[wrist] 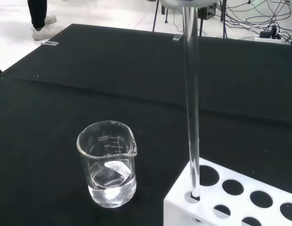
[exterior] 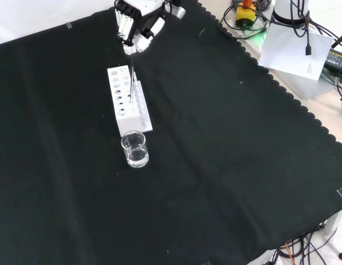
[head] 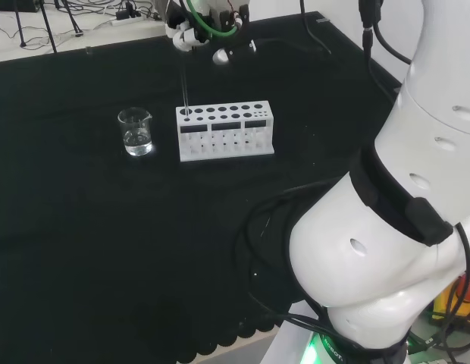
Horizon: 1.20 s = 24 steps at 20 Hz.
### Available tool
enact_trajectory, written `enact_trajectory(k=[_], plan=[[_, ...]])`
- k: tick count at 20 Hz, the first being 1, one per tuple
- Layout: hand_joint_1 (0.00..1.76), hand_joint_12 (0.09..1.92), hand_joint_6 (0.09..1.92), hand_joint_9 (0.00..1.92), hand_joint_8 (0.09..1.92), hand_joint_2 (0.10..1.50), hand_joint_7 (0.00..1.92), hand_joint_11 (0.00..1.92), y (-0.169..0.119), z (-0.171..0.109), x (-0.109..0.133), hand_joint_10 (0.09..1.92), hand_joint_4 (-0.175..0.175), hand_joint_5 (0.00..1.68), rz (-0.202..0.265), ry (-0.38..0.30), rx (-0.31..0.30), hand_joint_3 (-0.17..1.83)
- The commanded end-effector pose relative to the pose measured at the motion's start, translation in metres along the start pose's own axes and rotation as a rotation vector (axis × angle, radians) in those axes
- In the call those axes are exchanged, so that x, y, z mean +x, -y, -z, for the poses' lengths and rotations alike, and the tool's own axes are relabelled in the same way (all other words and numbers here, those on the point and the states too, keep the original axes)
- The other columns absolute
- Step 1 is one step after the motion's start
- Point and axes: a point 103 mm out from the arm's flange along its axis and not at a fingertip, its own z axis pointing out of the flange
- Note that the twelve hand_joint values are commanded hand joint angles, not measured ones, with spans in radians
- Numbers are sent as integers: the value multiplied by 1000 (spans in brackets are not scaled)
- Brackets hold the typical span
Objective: Put the glass rod back on the white test tube rack.
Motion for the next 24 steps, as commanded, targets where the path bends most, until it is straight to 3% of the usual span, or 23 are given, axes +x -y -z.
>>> enact_trajectory(k=[1, 15, 17, 24], plan=[[1298, 850, 587, 1529, 1079, 1072, 1123, 1583, -2, -11, -3, 949, -175, 1049, -6, -2, 13, 0], [1298, 853, 586, 1530, 1077, 1072, 1123, 1584, -14, -56, -4, 949, -175, 1050, 2, -19, 69, 0], [1298, 853, 586, 1530, 1077, 1071, 1123, 1584, -16, -57, -3, 949, -175, 1050, 15, 11, 57, 0], [1297, 854, 585, 1530, 1078, 1072, 1123, 1585, -20, -66, -11, 949, -175, 1050, -12, 3, 82, 0]])
